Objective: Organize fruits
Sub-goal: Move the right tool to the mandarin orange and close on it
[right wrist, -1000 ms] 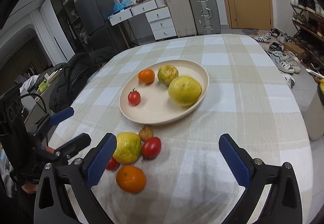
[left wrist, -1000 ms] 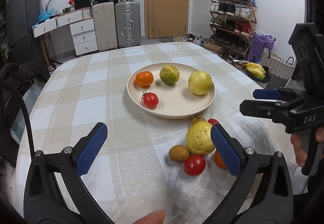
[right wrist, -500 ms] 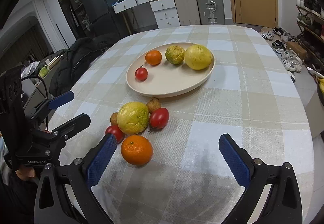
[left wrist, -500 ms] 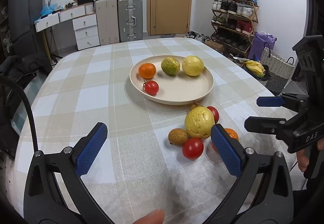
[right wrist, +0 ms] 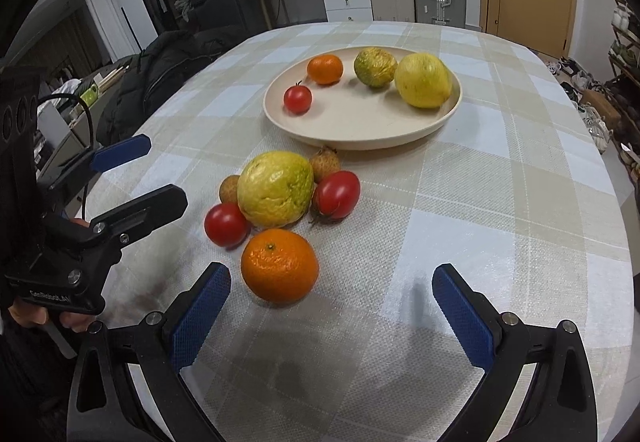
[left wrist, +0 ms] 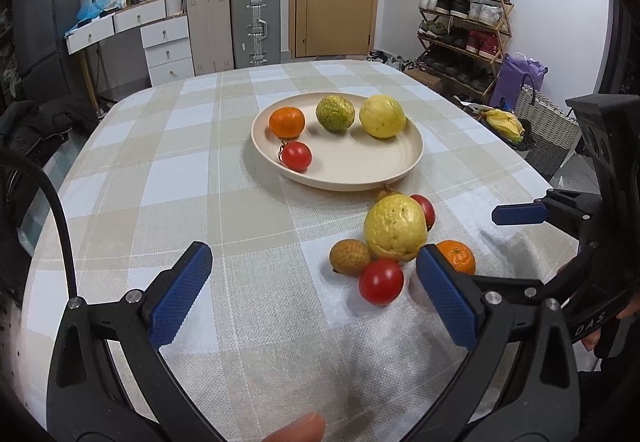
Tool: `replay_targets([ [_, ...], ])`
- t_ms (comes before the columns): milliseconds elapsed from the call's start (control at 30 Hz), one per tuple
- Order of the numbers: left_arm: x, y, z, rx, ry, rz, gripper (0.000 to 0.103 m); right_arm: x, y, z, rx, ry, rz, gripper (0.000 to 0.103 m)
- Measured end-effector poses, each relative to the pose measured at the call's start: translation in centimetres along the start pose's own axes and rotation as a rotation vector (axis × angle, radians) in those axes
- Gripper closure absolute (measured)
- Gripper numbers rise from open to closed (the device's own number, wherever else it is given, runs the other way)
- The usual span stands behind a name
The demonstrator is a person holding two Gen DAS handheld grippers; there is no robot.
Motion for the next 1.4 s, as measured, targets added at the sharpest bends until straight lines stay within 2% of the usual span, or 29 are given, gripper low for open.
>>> replay_targets([
  [333,1.5,0.6,-0.2,0.018,0.001,0.036,0.001,1.6,0.7,0.5,-0.03,0.045,0.047,0.0],
  [467,2.1,0.9,-0.6,0.03,-0.001,0.055,0.001,1.9,0.7,0.5,-0.055,0.111,0.058,0.0],
  [1100,3.4,1.7,-0.4,0.024,-0.008,0.112,0.001,1.1,0.6,0.0,-0.114,0.173,0.024,0.001],
  [1200,3.5,1.7,-0.2,0.015,-0.003,0.118,0.001,0.8,0.4,-0.3,-0.108,0.162,0.009,0.005],
  [1367,3.8,1.9,-0.4,0.03,-0.009,0.135,0.001,0.1,0.1,-0.2,-0.078,0.089,-0.021,0.023],
  [1400,3.8,2.0,-0.5,0.034,-0.008,0.137,0.001,0.1,0.1,-0.2,-0.074,0.077,-0.025,0.024],
])
Point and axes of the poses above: each gripper's, at about its wrist camera, not at the fingertips, and x roughly the way its jaws point, z to its left, y to its underside, the point moved 6 cm from there along x, roughly the way its jaws point
